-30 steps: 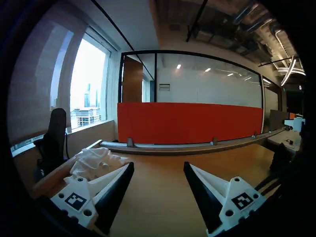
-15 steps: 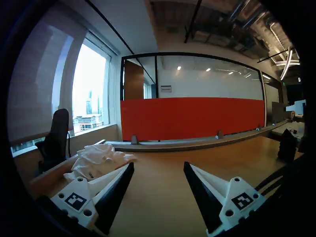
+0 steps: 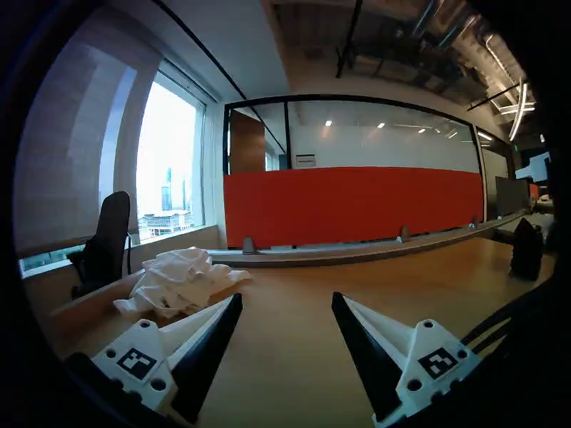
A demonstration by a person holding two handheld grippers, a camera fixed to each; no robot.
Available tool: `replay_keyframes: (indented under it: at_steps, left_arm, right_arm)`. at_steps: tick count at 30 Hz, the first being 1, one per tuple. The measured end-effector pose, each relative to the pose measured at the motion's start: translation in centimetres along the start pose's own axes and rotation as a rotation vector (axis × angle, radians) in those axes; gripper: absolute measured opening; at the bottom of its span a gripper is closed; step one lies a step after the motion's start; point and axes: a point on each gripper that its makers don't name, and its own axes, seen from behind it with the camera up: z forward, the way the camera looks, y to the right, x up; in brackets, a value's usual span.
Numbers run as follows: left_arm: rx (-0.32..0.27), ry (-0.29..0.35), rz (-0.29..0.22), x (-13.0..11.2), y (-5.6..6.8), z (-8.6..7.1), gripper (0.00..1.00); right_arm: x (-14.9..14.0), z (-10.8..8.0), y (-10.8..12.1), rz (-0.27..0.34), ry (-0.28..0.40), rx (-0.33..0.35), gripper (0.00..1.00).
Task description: Fold towel
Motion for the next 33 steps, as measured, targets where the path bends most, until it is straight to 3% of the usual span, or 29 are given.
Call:
replay_keyframes:
  at_steps: [17,33]
  left_arm:
    - [-0.019,0.005,-0.010,-3.0,2.5,0.3,0.93]
    - [-0.026,0.029,-0.039,-2.6,2.3,-0.2,0.93]
  right_arm:
    - [-1.8,0.2,1.3,-0.010,-0.004,-0.013,1.00]
    - [-3.6,0.0,2.3,-0.002,-0.016,-0.019,1.00]
